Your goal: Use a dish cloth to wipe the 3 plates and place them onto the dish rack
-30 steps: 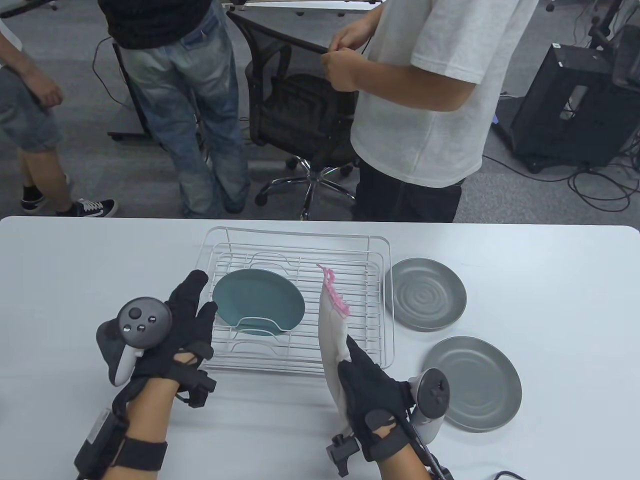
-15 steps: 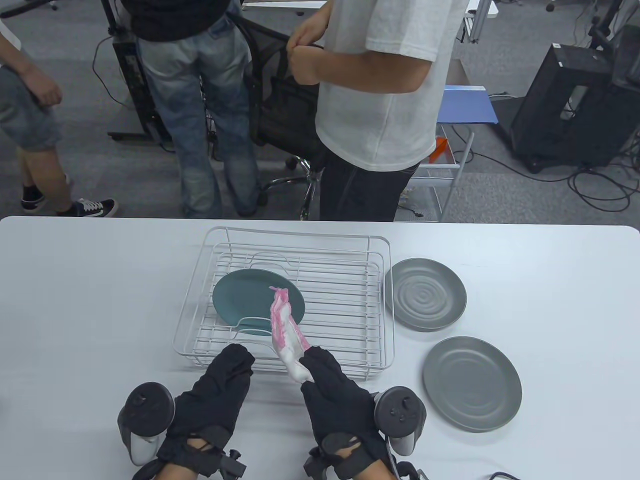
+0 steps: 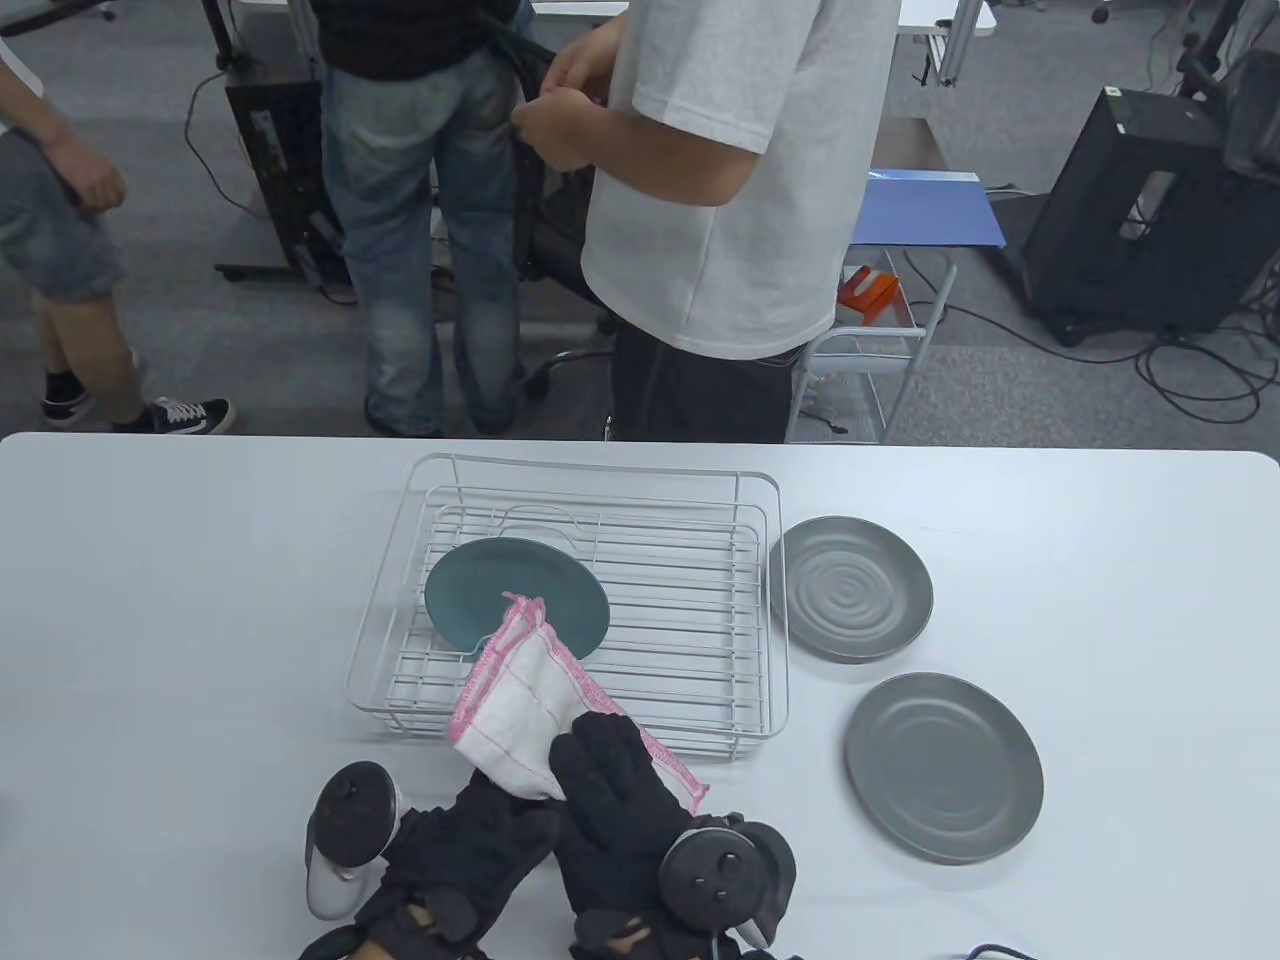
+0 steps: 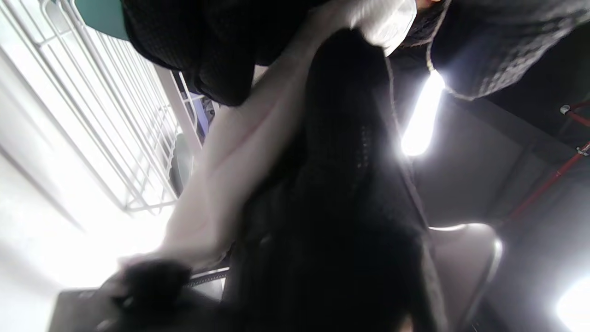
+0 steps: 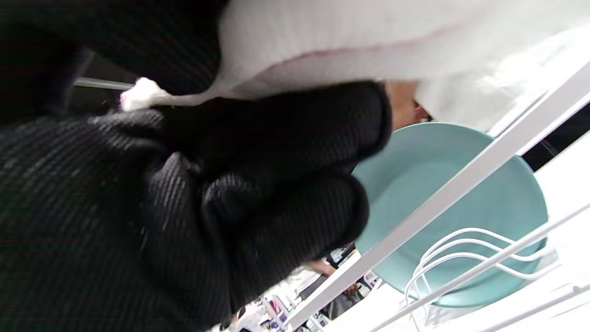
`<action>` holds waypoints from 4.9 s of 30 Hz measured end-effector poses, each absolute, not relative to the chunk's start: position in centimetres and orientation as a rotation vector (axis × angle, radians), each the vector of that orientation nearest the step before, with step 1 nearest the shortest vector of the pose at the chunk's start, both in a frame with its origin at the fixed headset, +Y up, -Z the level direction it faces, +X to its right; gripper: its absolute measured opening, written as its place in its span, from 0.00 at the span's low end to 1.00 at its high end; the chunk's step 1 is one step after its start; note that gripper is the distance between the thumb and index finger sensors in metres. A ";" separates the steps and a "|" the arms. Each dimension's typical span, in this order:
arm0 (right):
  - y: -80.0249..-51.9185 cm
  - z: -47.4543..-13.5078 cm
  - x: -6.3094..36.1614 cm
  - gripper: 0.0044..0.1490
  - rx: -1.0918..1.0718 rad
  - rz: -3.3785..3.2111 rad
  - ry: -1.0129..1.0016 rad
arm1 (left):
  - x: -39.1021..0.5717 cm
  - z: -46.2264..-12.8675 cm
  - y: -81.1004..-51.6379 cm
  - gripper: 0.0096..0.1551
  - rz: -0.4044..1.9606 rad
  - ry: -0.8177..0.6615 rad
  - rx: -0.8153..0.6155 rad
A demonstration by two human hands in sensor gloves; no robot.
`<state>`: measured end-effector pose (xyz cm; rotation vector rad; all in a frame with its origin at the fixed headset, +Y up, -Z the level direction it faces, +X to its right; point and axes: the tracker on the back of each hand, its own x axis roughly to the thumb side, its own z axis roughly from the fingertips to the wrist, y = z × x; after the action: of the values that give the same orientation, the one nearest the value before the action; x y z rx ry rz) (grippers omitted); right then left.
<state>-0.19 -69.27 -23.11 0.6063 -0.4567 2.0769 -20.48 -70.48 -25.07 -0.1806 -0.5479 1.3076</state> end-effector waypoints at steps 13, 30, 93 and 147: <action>-69.0 -24.6 1.5 0.44 0.662 2.035 -0.307 | -23.1 -26.5 -70.9 0.29 1.344 -0.391 -0.083; -72.8 -36.3 25.1 0.38 -0.502 2.517 0.029 | -24.4 -26.7 -70.1 0.27 1.402 -0.374 -0.038; -72.7 -26.7 5.8 0.36 0.111 1.555 0.254 | -22.0 -22.5 -65.0 0.27 0.463 -0.537 0.455; -70.8 -24.0 5.1 0.37 0.294 1.276 0.028 | -18.6 -22.6 -66.6 0.32 0.296 -0.560 0.275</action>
<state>5.13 -70.81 -23.97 0.2945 0.0281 1.2757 -18.56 -66.56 -22.56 0.2752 -0.5597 0.2965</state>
